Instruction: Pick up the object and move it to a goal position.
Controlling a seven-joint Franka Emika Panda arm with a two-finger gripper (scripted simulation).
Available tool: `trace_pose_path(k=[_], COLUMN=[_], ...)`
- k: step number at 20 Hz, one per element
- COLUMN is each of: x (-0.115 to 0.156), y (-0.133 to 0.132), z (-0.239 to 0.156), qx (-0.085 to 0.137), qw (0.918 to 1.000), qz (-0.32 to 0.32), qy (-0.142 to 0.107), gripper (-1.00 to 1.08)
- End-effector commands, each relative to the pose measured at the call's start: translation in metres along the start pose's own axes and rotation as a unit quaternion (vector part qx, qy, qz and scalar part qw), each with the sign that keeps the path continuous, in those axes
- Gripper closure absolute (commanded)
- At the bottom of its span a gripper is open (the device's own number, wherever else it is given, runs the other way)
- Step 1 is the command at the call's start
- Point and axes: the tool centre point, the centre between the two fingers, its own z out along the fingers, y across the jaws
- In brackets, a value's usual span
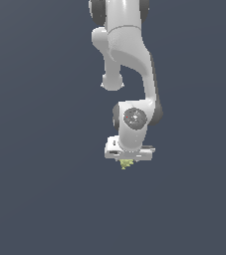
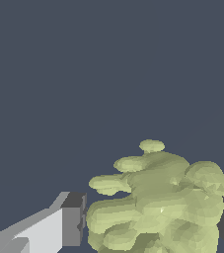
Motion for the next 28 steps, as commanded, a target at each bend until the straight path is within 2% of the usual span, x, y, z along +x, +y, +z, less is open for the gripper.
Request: trace_pose_path(k=[1,11,28], x=[-0.002,-0.026,-0.092], y=[0.002,0.023,0.081], z=[-0.007,-0.059,-0.212], qx=[0.000,0.000,0.001], qw=[1.0000,1.0000,1.0000], qz=[0.000,0.000,0.000], qy=[0.000,0.000,0.001], gripper=[1.08,1.08,1.08])
